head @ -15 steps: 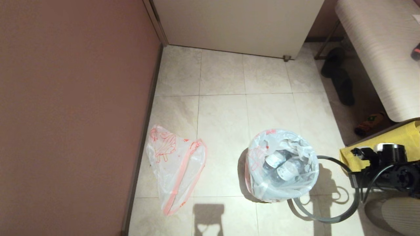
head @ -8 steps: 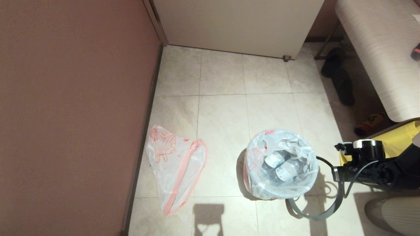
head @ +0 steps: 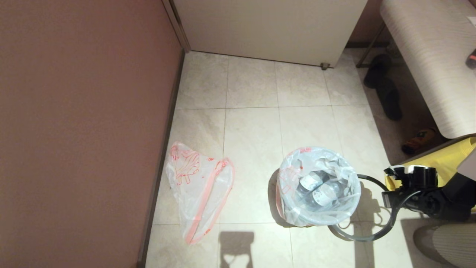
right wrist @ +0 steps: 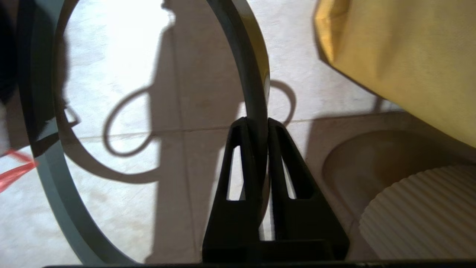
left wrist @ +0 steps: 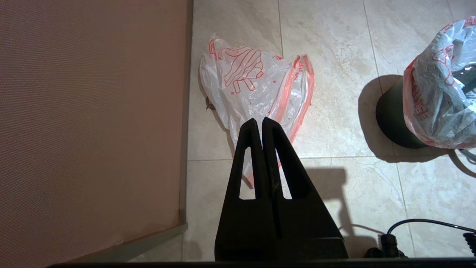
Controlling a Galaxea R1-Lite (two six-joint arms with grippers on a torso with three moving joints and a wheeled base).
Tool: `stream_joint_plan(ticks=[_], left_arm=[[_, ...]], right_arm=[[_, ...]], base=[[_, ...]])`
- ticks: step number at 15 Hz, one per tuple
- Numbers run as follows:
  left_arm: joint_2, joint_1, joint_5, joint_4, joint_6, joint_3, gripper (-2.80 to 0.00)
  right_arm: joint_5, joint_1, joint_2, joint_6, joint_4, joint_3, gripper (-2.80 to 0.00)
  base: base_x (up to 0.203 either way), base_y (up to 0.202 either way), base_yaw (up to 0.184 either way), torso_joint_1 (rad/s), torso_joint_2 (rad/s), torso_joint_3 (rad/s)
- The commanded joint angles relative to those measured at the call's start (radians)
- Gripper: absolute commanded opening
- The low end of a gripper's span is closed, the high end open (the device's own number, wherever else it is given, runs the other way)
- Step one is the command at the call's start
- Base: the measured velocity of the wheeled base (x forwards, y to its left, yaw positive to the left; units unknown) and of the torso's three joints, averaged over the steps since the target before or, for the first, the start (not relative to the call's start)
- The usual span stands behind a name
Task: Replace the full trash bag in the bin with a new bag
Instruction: Place the trash can ring on the floor, then place the trash bag on the floor
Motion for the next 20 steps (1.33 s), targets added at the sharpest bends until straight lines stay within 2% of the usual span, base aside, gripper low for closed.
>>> stream_joint_plan(ticks=[1, 5, 8, 12, 13, 14, 18, 20], left_arm=[[0.000, 0.000, 0.000, 0.000, -0.001, 0.000, -2.80], [0.000, 0.000, 0.000, 0.000, -0.001, 0.000, -2.80], [0.000, 0.000, 0.000, 0.000, -0.001, 0.000, -2.80], [0.000, 0.000, 0.000, 0.000, -0.001, 0.000, -2.80], [0.000, 0.000, 0.000, 0.000, -0.001, 0.000, -2.80], [0.000, 0.000, 0.000, 0.000, -0.001, 0.000, -2.80], [0.000, 0.000, 0.000, 0.000, -0.001, 0.000, -2.80], [0.000, 0.000, 0.000, 0.000, -0.001, 0.000, -2.80]], right_arm=[[-0.001, -0.028, 0.046, -0.012, -0.037, 0.005, 0.00], [0.003, -0.024, -0.011, -0.014, -0.056, 0.090, 0.00], [0.013, -0.007, -0.086, 0.016, -0.056, 0.176, 0.00], [0.011, 0.068, -0.107, 0.077, -0.054, 0.287, 0.00], [0.012, 0.096, -0.111, 0.129, -0.054, 0.296, -2.80], [0.013, 0.125, -0.115, 0.176, -0.051, 0.302, -2.80], [0.012, 0.191, -0.051, 0.200, -0.012, 0.302, -2.80], [0.020, 0.219, -0.001, 0.237, -0.014, 0.283, -2.80]], base=[[0.000, 0.000, 0.000, 0.000, 0.00, 0.000], [0.000, 0.000, 0.000, 0.000, 0.00, 0.000], [0.000, 0.000, 0.000, 0.000, 0.00, 0.000], [0.000, 0.000, 0.000, 0.000, 0.00, 0.000], [0.000, 0.000, 0.000, 0.000, 0.00, 0.000], [0.000, 0.000, 0.000, 0.000, 0.00, 0.000], [0.000, 0.000, 0.000, 0.000, 0.00, 0.000], [0.000, 0.000, 0.000, 0.000, 0.00, 0.000]])
